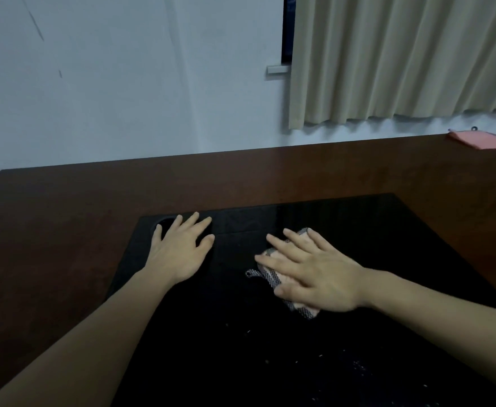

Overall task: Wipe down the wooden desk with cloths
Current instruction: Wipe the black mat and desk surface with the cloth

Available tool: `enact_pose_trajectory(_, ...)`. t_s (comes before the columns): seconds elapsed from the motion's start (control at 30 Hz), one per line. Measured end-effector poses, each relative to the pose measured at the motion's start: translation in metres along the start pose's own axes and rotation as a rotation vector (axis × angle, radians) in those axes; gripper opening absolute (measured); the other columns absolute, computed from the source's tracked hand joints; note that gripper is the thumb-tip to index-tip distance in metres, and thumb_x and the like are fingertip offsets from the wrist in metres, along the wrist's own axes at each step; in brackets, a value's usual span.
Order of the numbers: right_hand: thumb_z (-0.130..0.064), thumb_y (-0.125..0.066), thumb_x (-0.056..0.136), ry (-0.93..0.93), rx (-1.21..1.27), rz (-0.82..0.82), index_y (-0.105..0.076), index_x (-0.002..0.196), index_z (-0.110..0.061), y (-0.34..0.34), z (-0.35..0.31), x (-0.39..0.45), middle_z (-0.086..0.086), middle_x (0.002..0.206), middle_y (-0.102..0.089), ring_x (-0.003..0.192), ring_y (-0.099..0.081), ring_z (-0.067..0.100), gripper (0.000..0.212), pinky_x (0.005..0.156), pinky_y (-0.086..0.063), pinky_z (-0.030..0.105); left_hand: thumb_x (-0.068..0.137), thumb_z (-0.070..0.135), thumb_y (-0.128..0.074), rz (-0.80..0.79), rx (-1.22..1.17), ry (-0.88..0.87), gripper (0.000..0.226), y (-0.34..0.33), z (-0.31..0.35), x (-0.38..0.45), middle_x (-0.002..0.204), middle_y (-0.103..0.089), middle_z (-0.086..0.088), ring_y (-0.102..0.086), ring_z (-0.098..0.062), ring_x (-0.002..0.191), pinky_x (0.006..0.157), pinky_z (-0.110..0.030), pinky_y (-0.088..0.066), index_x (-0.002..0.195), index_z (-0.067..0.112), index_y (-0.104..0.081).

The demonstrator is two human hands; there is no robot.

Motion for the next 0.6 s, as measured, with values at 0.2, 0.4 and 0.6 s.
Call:
enact_pose_trajectory(0.2,-0.081,-0.001,0.083,-0.128,-0.008,0.018,0.010,0.148,-0.064,0.012,0.036,0.025,-0.015,0.166,0.018,0.153,0.021,0.016,0.068,0.124,0.012,0.047,0.107,0.054,-0.026,0.029,0.022,-0.008,0.054,-0.003,-0.004,-0.001,0.169,-0.007,0.013,0.001,-0.018,0.157,0.125,-0.053,0.002,0.160,0.042,-0.021)
enact_pose_trajectory(0.4,-0.071,-0.016,0.099,-0.407,0.055,0.066,0.002,0.157,-0.054,0.033,0.096,0.095,-0.006,0.170,0.012,0.156,0.012,0.026,0.062,0.123,0.006,0.057,0.107,0.055,-0.025,0.030,0.018,0.000,0.054,-0.003,-0.003,-0.002,0.169,-0.007,0.015,0.001,-0.016,0.157,0.126,-0.051,0.003,0.159,0.043,-0.020)
enact_pose_trajectory(0.6,-0.071,-0.014,0.099,-0.291,0.025,0.037,0.005,0.157,-0.053,0.025,0.033,0.088,-0.006,0.169,0.015,0.155,0.015,0.026,0.063,0.122,0.007,0.057,0.107,0.053,-0.028,0.051,-0.033,-0.003,0.054,-0.001,-0.002,-0.005,0.169,-0.010,0.014,-0.002,-0.015,0.157,0.126,-0.050,0.002,0.160,0.040,-0.022)
Point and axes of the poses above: each hand's wrist, its own x-axis towards the middle knuckle, its own y-axis out of the back of the hand, z = x × y, the point moved 5 cm from there along x, towards the middle knuckle
